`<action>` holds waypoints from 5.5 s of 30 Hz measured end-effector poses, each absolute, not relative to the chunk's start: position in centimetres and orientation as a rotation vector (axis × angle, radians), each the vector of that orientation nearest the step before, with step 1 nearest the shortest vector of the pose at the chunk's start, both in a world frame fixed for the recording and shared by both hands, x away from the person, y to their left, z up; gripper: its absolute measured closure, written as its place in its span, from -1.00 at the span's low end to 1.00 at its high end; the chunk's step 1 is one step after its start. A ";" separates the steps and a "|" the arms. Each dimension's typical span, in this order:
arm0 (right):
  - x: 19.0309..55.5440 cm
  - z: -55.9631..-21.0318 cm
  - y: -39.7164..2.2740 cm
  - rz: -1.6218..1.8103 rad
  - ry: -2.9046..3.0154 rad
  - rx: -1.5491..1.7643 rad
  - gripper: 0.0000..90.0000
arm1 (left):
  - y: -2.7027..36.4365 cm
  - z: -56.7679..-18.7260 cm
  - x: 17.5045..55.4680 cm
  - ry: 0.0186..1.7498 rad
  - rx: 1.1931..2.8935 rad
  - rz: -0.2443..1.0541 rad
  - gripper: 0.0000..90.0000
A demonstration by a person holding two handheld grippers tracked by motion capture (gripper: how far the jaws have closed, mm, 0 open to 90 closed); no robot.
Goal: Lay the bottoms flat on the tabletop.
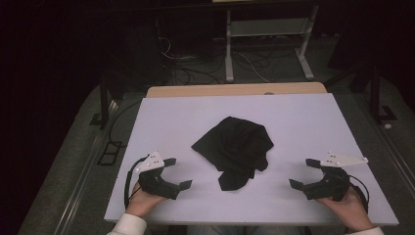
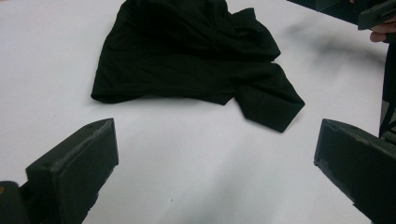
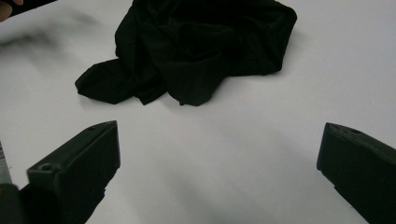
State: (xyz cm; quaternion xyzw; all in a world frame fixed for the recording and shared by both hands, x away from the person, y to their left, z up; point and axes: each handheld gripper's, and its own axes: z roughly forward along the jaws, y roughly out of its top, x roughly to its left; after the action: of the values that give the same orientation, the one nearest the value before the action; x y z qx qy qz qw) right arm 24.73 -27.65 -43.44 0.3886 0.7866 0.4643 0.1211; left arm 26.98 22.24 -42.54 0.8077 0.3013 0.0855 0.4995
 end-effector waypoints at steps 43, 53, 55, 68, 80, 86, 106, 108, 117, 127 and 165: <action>27.4 -40.2 -24.6 1.269 2.374 1.063 -1.00 | 21.4 -39.4 27.9 0.704 1.991 0.251 -1.00; 28.8 -39.0 -23.9 1.272 2.381 1.040 -1.00 | 20.8 -38.3 28.8 0.689 1.991 0.244 -1.00; 29.1 -38.9 -23.8 1.264 2.386 1.037 -1.00 | 20.7 -38.1 29.0 0.683 1.999 0.249 -1.00; 30.9 -39.1 -22.9 1.230 2.411 1.024 -1.00 | 20.5 -37.8 30.8 0.707 1.975 0.244 -1.00; 32.7 -39.7 -22.0 1.215 2.429 1.014 -1.00 | 19.9 -38.6 32.1 0.723 1.954 0.226 -1.00; 33.3 -40.1 -21.6 1.223 2.434 1.015 -1.00 | 19.3 -39.0 32.5 0.722 1.954 0.216 -1.00; 34.9 -41.9 -20.4 1.239 2.457 1.044 -1.00 | 17.2 -41.4 34.6 0.755 1.935 0.187 -1.00; 35.1 -42.2 -20.2 1.235 2.464 1.049 -1.00 | 17.0 -41.6 34.8 0.759 1.936 0.187 -1.00; 35.5 -43.1 -19.7 1.245 2.469 1.068 -1.00 | 16.0 -42.8 35.4 0.768 1.972 0.163 -1.00; 35.7 -44.3 -19.0 1.209 2.511 1.077 -1.00 | 14.6 -44.1 35.5 0.729 2.023 0.125 -1.00; 36.9 -44.9 -19.4 1.322 2.565 1.213 0.78 | 10.0 -45.9 36.3 0.641 2.203 0.246 0.49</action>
State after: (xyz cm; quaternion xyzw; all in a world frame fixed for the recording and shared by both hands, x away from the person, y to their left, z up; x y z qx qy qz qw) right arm 36.88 -19.41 -44.94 0.3875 0.8194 0.4223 0.0056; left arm 36.28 9.99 -45.89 0.8729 0.2539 0.0974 0.4051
